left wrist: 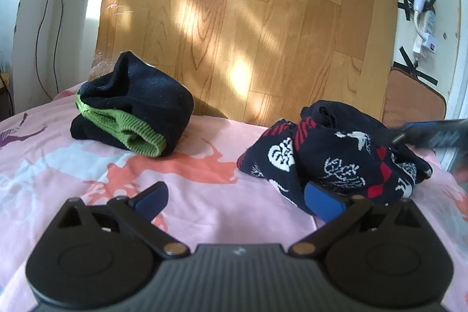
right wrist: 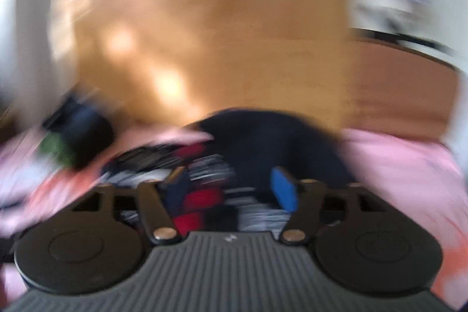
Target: Fold small clothes
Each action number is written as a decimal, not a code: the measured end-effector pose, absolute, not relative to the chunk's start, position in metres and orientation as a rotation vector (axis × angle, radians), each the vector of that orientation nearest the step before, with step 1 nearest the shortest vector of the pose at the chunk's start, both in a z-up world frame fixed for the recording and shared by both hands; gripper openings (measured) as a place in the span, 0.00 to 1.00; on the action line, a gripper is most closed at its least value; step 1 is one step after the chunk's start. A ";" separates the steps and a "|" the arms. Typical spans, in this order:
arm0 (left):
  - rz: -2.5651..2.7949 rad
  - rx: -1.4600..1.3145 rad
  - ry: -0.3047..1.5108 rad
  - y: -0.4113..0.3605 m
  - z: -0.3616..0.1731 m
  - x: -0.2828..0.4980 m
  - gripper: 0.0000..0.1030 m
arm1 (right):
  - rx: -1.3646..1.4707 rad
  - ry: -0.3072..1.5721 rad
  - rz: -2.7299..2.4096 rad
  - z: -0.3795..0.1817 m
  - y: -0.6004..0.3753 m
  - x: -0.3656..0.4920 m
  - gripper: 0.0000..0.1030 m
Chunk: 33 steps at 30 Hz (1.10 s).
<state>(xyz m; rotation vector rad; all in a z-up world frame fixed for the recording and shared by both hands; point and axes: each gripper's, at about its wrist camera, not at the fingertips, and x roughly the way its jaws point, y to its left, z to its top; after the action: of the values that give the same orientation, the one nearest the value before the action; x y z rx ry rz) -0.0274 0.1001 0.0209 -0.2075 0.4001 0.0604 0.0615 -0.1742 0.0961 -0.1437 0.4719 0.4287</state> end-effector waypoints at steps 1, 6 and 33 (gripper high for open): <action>0.061 -0.215 0.401 0.101 0.021 -0.027 1.00 | -0.208 0.462 0.452 0.092 -0.156 0.061 0.85; 0.068 -0.253 0.414 0.108 0.019 -0.026 1.00 | -0.426 0.537 0.471 0.053 -0.116 0.098 0.46; -0.325 -0.486 0.697 0.088 0.021 -0.025 1.00 | -0.118 0.514 0.378 0.105 -0.251 0.073 0.81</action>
<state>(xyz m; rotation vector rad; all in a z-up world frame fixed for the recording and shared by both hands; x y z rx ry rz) -0.0246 0.0883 0.0208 -0.4864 0.6970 -0.3250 0.0734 -0.2510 0.1051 -0.1177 0.5136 0.3780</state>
